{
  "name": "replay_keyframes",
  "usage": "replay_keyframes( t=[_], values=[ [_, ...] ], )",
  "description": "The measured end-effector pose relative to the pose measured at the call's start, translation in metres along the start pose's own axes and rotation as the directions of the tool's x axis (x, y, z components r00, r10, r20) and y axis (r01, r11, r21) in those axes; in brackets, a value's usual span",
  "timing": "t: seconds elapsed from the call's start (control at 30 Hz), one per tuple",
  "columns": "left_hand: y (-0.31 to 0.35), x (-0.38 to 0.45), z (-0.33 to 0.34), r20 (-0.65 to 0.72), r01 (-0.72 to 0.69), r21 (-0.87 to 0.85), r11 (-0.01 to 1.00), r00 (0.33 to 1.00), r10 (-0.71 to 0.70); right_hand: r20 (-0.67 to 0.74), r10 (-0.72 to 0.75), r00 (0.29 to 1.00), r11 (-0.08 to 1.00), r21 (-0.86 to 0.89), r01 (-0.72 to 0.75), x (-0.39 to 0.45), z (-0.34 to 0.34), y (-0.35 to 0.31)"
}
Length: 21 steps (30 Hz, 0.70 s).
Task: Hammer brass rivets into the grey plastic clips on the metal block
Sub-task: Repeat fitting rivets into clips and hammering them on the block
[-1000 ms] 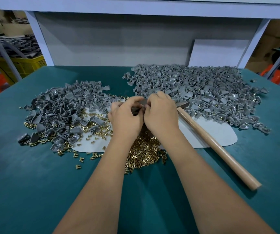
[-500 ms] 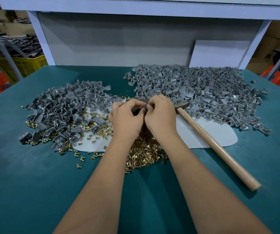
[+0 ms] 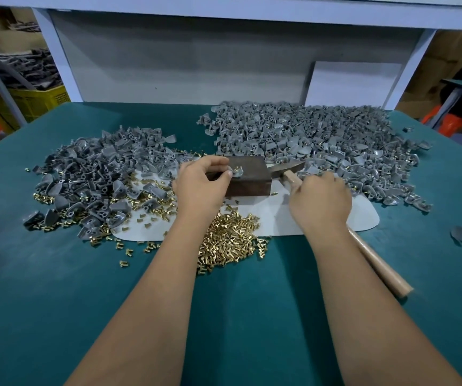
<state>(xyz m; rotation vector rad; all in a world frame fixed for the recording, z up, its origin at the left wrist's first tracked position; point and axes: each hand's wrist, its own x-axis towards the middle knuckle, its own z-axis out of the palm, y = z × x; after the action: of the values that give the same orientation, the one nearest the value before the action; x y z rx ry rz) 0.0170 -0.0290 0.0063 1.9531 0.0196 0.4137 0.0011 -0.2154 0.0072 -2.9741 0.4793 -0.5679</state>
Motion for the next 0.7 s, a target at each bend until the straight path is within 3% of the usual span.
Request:
replay_keyframes(
  t=[0.13,0.33,0.47,0.6,0.7],
  values=[
    [-0.002,-0.002,0.0,-0.025,-0.03,0.019,0.999,0.999,0.031,0.087,-0.01,0.996,0.999,-0.037,0.013,0.003,0.001,-0.007],
    [-0.005,-0.002,0.003,-0.074,-0.065,0.19,0.98,0.994,0.08,0.042,0.04,0.998,0.997,0.067,-0.043,0.004,-0.006,-0.012],
    [-0.005,-0.004,0.006,-0.075,-0.059,0.221,0.974,0.994,0.077,-0.084,0.041,0.996,0.989,0.143,-0.028,0.004,-0.022,-0.015],
    [-0.004,-0.005,0.008,-0.098,-0.024,0.291,0.956,0.994,0.055,-0.07,-0.083,0.994,0.926,0.364,0.103,-0.003,-0.048,-0.02],
    [-0.003,-0.006,0.009,-0.12,0.001,0.297,0.955,0.992,0.036,-0.006,-0.22,0.976,0.918,0.337,0.209,-0.007,-0.064,-0.03]
  ],
)
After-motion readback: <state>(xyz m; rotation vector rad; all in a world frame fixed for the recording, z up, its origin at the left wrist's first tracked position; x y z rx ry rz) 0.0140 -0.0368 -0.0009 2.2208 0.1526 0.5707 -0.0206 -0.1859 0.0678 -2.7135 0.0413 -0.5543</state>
